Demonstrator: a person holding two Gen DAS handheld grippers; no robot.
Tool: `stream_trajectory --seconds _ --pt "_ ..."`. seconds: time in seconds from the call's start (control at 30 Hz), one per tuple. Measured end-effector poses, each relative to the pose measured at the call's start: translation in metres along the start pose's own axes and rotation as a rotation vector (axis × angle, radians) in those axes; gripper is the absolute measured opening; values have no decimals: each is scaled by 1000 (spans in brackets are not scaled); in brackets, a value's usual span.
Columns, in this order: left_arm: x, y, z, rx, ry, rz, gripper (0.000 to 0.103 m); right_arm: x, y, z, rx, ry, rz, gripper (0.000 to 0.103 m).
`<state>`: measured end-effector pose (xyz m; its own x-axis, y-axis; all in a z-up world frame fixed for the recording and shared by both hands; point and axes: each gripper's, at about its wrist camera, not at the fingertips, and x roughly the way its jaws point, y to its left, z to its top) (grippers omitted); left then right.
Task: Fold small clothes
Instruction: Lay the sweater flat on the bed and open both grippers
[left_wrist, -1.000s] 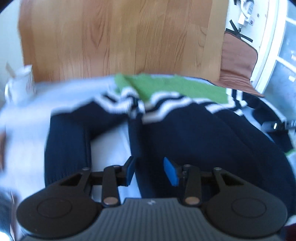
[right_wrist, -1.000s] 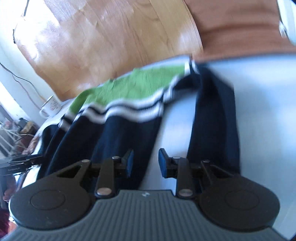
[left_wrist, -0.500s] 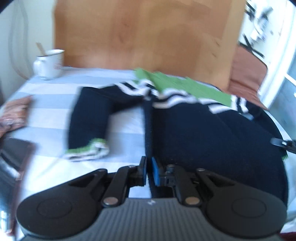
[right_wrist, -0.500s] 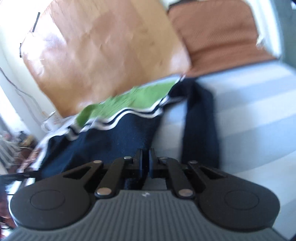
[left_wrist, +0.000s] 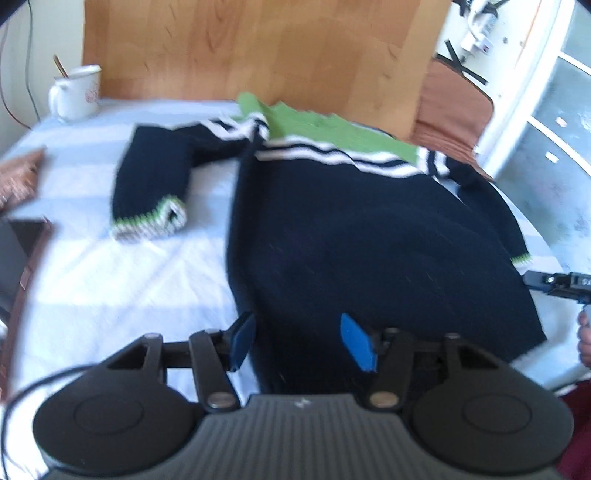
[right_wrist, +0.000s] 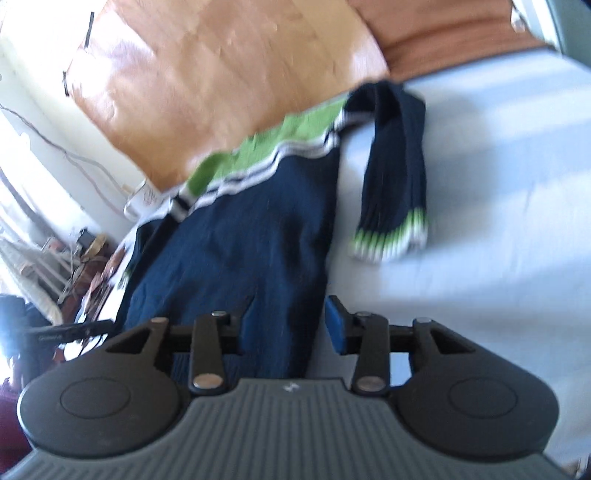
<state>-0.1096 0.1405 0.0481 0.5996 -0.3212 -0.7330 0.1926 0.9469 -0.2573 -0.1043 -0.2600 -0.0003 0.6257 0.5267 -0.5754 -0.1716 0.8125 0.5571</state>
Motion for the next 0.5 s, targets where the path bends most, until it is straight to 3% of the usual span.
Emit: stream_trajectory --seconds 0.03,0.1,0.2,0.3,0.37,0.43,0.5 --pt "3 -4 -2 14 9 14 29 3 2 -5 -15 22 -7 12" --pt "4 -12 -5 58 3 79 5 0 8 -8 -53 14 -72 9" --pt "-2 -6 -2 52 17 101 4 -17 4 -2 -40 -32 -99 9" --pt "-3 0 -6 65 52 158 3 -13 -4 -2 -53 10 -132 9" --pt "-3 3 -6 67 75 169 8 -10 -8 -2 -62 21 -117 13" --pt "-11 6 -1 69 39 180 9 -22 -13 6 -48 -59 -104 15" --pt "-23 12 8 35 -35 182 13 -37 -23 16 -13 -167 -120 30"
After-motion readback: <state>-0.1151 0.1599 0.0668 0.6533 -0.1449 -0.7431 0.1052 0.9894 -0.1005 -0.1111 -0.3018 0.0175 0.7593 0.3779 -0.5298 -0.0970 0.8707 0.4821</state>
